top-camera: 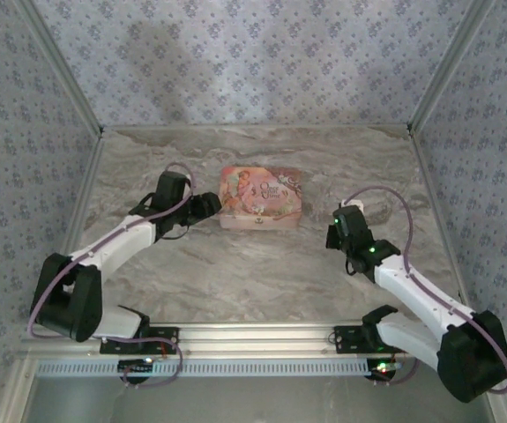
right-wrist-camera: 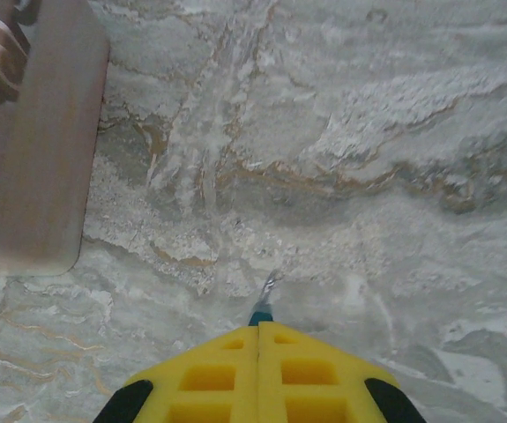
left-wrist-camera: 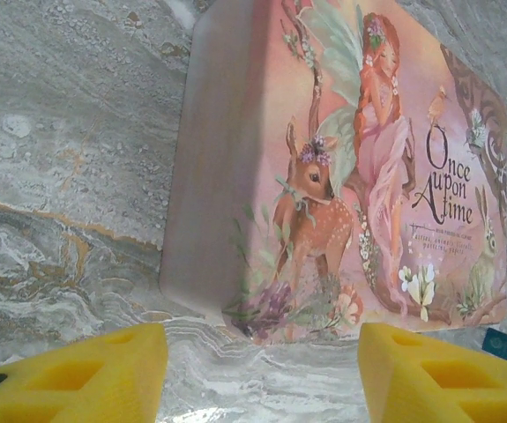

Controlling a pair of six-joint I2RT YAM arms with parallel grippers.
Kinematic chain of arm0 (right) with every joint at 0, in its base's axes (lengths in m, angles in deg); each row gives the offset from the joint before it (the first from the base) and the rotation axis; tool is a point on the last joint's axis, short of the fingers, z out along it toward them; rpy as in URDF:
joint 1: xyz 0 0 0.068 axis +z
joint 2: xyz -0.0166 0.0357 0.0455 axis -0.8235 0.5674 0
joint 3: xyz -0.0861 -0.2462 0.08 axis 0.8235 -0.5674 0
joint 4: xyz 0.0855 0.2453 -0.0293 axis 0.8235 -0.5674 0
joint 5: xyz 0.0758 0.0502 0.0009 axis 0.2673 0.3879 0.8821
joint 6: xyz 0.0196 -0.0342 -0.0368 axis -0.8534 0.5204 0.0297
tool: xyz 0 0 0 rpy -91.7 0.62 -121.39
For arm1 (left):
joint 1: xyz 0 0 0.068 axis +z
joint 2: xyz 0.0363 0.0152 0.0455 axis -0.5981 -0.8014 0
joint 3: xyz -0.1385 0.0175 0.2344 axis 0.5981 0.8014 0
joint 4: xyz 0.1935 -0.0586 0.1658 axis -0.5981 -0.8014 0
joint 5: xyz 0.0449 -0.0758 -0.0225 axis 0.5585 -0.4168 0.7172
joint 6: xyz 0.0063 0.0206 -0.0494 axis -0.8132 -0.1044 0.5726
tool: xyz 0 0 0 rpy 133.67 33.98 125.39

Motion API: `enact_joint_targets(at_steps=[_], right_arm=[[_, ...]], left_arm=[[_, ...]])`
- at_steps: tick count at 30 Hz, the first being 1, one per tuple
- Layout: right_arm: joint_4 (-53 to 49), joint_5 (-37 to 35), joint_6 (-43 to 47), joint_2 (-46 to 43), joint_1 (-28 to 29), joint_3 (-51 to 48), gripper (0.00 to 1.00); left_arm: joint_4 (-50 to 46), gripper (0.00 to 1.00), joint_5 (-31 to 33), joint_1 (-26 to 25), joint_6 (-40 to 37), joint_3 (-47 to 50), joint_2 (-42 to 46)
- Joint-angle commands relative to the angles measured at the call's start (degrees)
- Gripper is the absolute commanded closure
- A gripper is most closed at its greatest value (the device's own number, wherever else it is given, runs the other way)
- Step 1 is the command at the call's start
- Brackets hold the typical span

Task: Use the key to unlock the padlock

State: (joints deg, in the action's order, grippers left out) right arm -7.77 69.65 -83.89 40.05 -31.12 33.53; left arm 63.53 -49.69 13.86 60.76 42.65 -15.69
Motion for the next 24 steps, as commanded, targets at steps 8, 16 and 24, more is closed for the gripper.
enact_joint_targets(at_steps=[8,16,24], right_arm=[[4.9,9.0,-5.5,4.3,-8.3,-1.8,0.98],[3.6,8.4,-7.7,3.9,-13.1,-1.6,0.7],[-1.0,8.3,-7.3,-0.1,-13.2,1.6,0.55]], left_arm=[[-1.1,0.41,1.0,0.2,1.2,1.5,3.1],[-1.4,0.41,1.5,0.2,1.5,1.9,4.0],[-3.0,0.4,3.4,0.2,1.0,2.2,5.8]])
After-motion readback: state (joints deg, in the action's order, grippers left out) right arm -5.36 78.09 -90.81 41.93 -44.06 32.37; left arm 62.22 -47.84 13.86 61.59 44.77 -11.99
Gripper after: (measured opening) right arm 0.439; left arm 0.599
